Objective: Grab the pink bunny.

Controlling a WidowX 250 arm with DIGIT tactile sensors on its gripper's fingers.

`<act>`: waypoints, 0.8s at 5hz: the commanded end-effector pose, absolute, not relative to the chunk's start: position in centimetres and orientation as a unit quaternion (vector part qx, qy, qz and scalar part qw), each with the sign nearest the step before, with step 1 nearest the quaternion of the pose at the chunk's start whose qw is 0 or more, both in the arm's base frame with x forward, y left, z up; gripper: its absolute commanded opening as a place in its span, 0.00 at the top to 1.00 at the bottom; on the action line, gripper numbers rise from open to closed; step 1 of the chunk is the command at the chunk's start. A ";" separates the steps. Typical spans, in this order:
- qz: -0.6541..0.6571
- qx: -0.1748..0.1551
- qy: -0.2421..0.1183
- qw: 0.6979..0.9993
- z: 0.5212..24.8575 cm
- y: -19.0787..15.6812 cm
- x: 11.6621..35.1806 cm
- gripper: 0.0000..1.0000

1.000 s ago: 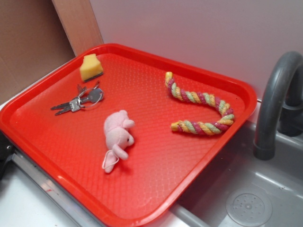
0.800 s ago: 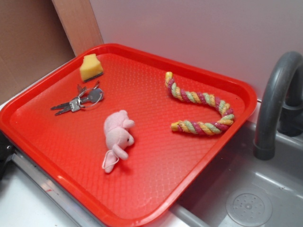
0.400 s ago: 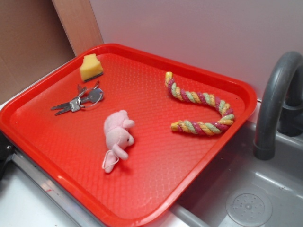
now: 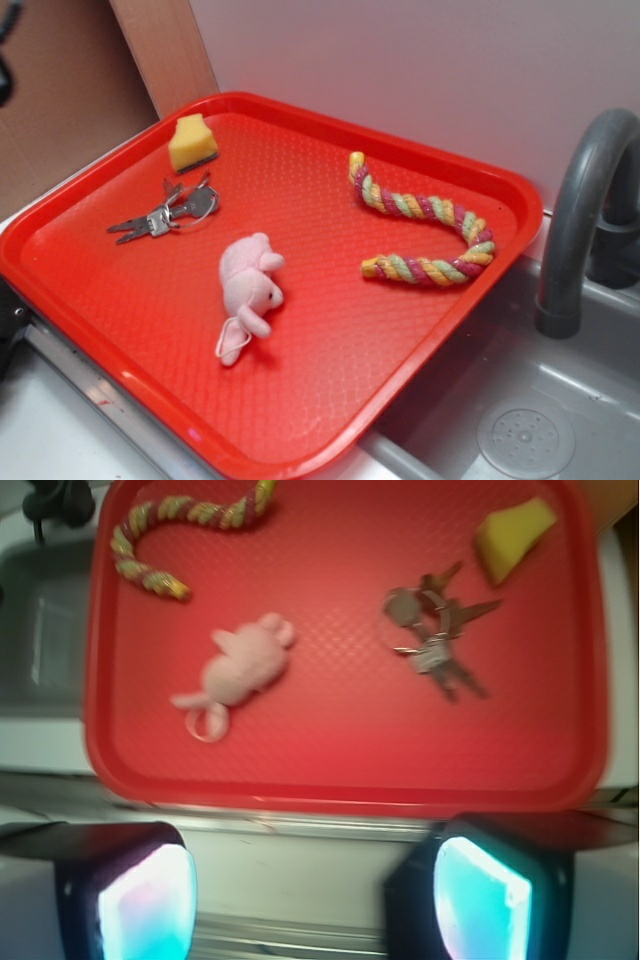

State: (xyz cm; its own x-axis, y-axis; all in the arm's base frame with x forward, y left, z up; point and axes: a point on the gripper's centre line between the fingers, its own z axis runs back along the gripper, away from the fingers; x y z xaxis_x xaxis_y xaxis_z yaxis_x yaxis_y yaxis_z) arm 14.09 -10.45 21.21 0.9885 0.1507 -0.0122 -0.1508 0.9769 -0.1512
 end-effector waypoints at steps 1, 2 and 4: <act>0.278 -0.117 0.059 0.952 17.2 -13.1 18.3 0.00; 0.347 -0.129 0.061 0.927 14.3 -12.9 19.7 0.00; 0.358 -0.100 0.030 0.928 7.6 -12.7 22.8 0.00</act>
State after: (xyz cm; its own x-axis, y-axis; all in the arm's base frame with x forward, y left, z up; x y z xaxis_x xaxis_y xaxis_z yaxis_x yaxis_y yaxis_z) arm 21.78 -12.92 6.47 0.7354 0.6635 -0.1375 -0.6772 0.7268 -0.1147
